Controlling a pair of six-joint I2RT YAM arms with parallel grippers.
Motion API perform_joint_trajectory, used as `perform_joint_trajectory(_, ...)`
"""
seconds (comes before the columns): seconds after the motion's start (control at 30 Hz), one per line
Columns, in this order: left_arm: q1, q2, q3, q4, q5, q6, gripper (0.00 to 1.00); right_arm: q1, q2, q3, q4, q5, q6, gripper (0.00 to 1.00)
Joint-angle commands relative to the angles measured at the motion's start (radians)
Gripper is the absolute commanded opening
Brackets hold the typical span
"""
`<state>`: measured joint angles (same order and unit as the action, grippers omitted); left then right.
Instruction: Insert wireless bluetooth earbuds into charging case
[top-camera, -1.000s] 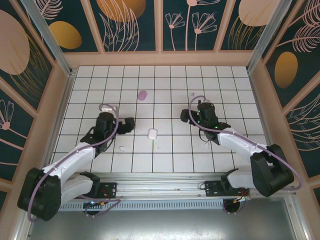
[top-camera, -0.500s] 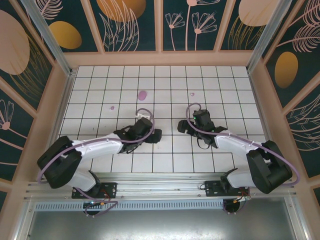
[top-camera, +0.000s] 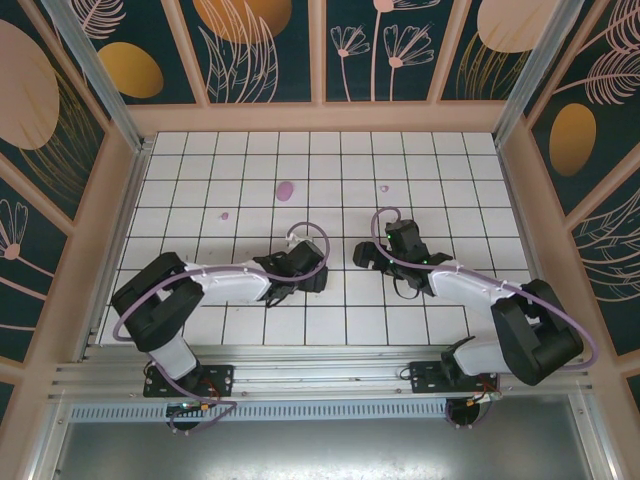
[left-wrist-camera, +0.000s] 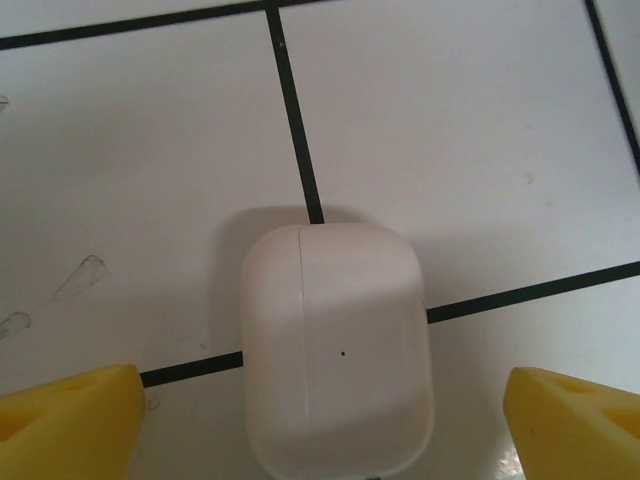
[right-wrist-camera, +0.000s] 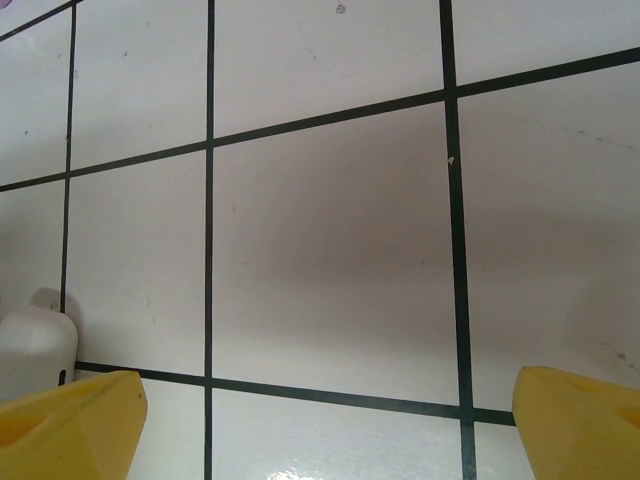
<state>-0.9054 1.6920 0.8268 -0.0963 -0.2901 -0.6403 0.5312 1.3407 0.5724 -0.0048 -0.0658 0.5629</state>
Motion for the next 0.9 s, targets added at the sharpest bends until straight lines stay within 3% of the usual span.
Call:
perform_joint_trajectory(0.0,-0.002,0.015,0.029,-0.039,0.015,0.021,0.85,-0.007,0.016,0.024,0.003,-0.036,-0.014,0.95)
perform_joint_trajectory(0.37,-0.003,0.049,0.048,-0.034,0.046,0.059,0.52,-0.044,0.017,0.029,-0.003,-0.079,-0.026,0.96)
perform_joint_trajectory(0.63,-0.002,-0.017,0.037,-0.053,0.001,0.113,0.38,-0.065,0.012,0.024,0.005,-0.139,-0.012,0.96)
perform_joint_trajectory(0.87,-0.003,-0.094,0.016,-0.051,-0.048,0.224,0.33,-0.073,-0.004,0.051,0.003,-0.189,-0.006,0.95)
